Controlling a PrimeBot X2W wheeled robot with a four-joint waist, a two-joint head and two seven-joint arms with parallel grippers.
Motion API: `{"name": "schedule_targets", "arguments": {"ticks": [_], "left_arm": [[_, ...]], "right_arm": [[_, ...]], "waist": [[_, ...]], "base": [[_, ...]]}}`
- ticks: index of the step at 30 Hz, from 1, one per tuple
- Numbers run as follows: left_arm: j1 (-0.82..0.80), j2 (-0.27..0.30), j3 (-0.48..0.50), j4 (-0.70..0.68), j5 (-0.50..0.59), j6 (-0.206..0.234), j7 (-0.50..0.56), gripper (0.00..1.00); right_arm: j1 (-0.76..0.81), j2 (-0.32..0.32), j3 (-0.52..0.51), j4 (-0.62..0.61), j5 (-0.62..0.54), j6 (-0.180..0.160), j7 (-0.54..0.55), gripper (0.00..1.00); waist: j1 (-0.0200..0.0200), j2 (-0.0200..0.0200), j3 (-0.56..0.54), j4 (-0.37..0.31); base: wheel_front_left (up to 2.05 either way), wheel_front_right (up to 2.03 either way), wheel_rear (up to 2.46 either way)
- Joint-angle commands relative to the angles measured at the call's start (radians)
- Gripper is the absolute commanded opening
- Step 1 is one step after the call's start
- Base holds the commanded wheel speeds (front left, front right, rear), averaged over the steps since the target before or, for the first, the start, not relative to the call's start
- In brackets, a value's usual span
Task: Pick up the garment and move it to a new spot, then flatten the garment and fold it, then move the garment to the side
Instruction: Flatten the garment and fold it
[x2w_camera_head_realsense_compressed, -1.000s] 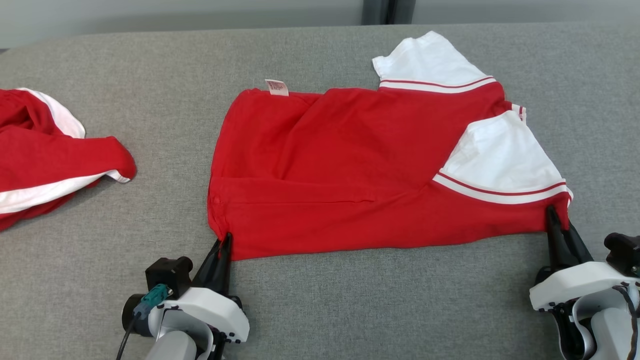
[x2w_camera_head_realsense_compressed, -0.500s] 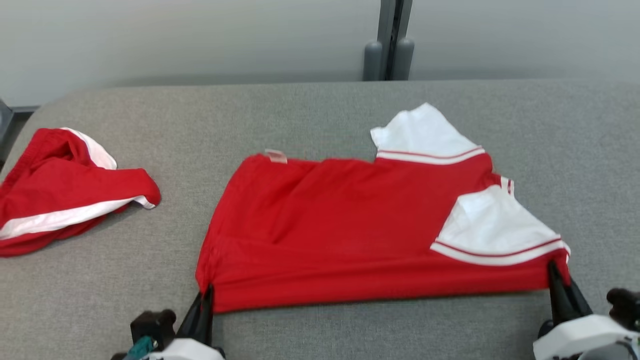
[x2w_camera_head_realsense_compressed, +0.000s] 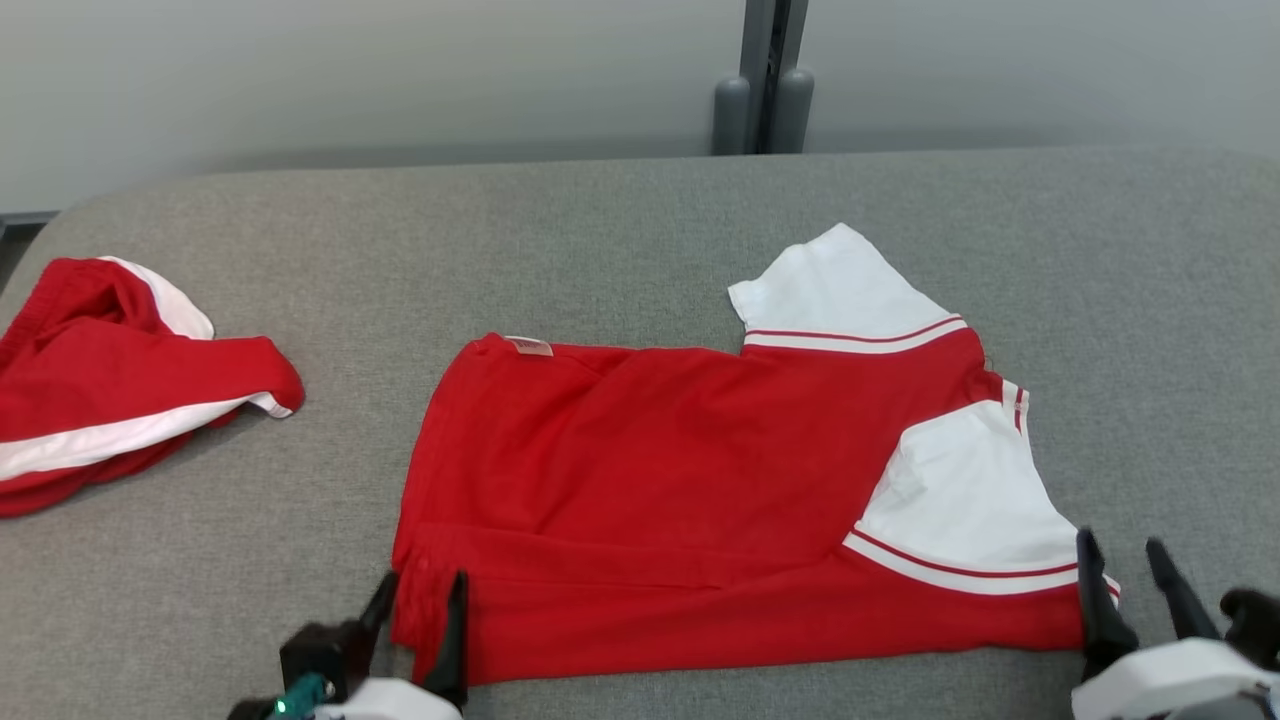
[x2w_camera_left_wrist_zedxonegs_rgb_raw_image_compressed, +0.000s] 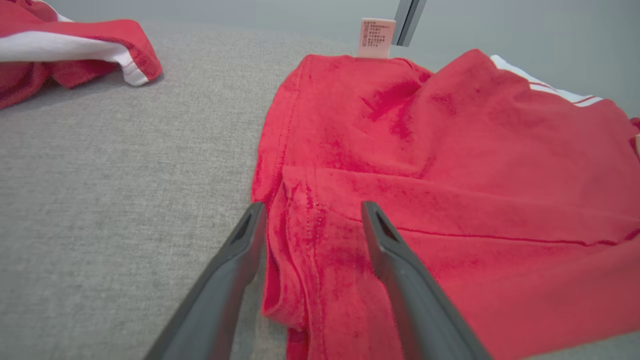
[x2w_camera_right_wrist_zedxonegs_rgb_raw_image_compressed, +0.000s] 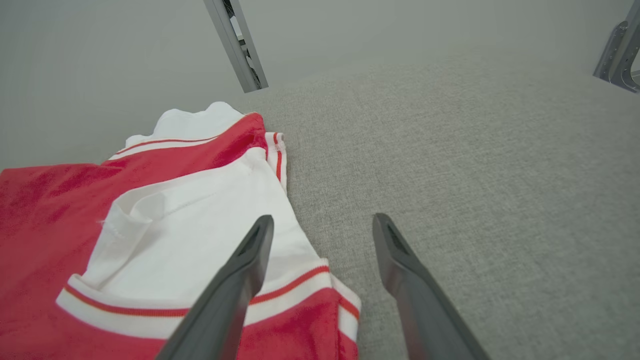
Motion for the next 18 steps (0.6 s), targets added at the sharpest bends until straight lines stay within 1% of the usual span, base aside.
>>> {"name": "schedule_targets", "arguments": {"ticks": [1, 3, 6, 9, 13, 18], "left_arm": [[-0.027, 0.005, 0.011, -0.011, 0.007, 0.013, -0.002, 1.0], [-0.069, 0.005, 0.019, -0.021, 0.002, 0.024, -0.002, 1.0], [-0.157, 0.005, 0.018, 0.011, 0.018, 0.03, -0.002, 1.0], [-0.265, 0.006, 0.01, 0.091, 0.02, 0.025, 0.001, 1.0], [-0.424, 0.016, 0.005, 0.21, 0.022, 0.015, 0.052, 1.0], [-0.564, 0.029, 0.021, 0.338, -0.006, 0.007, 0.14, 1.0]], "right_arm": [[-0.022, -0.011, -0.008, -0.007, -0.007, 0.0, 0.0, 1.0], [-0.053, -0.012, -0.013, -0.014, -0.022, 0.0, 0.0, 1.0], [-0.107, -0.017, -0.007, -0.012, -0.046, 0.0, 0.0, 1.0], [-0.161, -0.022, 0.024, -0.001, -0.064, 0.0, 0.0, 1.0], [-0.227, -0.021, 0.071, 0.014, -0.073, 0.0, 0.0, 1.0], [-0.282, -0.017, 0.137, 0.019, -0.073, 0.0, 0.0, 1.0]], "waist": [[0.0, 0.0, 0.017, -0.007], [0.0, 0.0, 0.032, -0.01], [0.0, 0.0, 0.048, -0.012], [0.0, 0.0, 0.062, -0.016], [0.0, 0.0, 0.082, -0.026], [0.0, 0.0, 0.113, -0.048]], "base": [[0.0, 0.0, 0.0], [0.0, 0.0, 0.0], [0.0, 0.0, 0.0], [0.0, 0.0, 0.0], [0.0, 0.0, 0.0], [0.0, 0.0, 0.0]]}}
